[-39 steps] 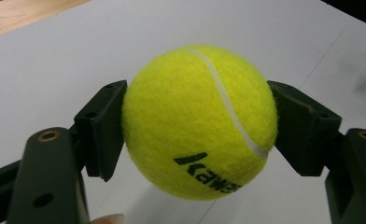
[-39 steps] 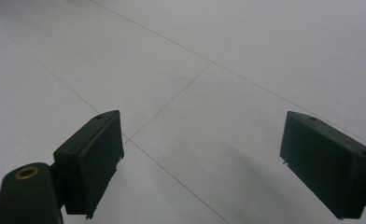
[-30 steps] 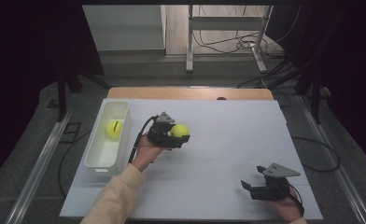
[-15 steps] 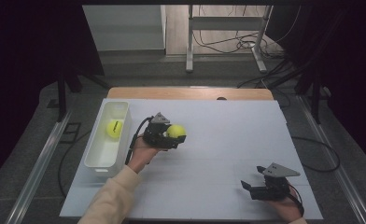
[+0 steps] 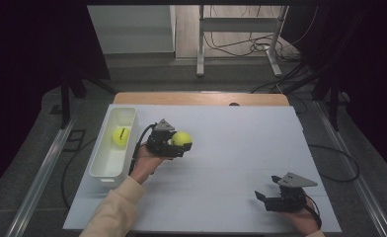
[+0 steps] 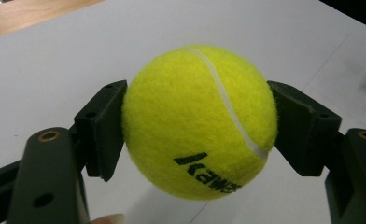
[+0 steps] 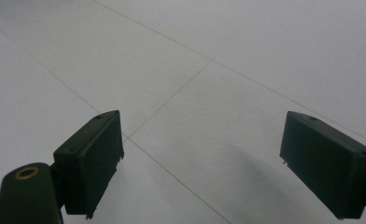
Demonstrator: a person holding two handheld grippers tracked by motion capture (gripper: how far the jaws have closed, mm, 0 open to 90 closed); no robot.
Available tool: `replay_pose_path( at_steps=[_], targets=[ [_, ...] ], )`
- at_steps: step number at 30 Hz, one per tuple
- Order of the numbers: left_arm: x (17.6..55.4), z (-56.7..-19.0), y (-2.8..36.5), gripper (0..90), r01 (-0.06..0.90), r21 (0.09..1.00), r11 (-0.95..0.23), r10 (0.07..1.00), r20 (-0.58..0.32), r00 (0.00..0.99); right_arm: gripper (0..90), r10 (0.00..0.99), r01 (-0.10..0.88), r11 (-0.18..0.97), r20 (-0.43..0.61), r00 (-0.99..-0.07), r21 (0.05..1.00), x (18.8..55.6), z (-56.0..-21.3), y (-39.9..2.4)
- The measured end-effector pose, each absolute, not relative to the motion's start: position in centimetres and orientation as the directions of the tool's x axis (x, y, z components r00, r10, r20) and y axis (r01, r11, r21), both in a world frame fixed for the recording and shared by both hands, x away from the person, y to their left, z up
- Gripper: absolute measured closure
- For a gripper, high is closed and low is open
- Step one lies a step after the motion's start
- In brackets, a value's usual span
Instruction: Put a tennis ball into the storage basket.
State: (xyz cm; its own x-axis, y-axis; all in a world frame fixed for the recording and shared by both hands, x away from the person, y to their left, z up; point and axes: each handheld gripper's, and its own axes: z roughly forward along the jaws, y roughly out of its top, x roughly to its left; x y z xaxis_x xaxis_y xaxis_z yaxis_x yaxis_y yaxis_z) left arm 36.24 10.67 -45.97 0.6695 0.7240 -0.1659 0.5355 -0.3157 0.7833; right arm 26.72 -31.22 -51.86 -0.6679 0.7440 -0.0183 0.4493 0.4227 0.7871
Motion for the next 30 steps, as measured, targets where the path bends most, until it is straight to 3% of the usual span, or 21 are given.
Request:
replay_pose_path(
  at_steps=[30],
  targets=[
    [35.0,-44.7,14.0,26.1,0.531,0.804,-0.266,0.762,-0.162,0.627,13.7,0.746,0.449,0.417,-0.015,-0.666,0.791,26.7,-51.8,-31.2]
  ],
)
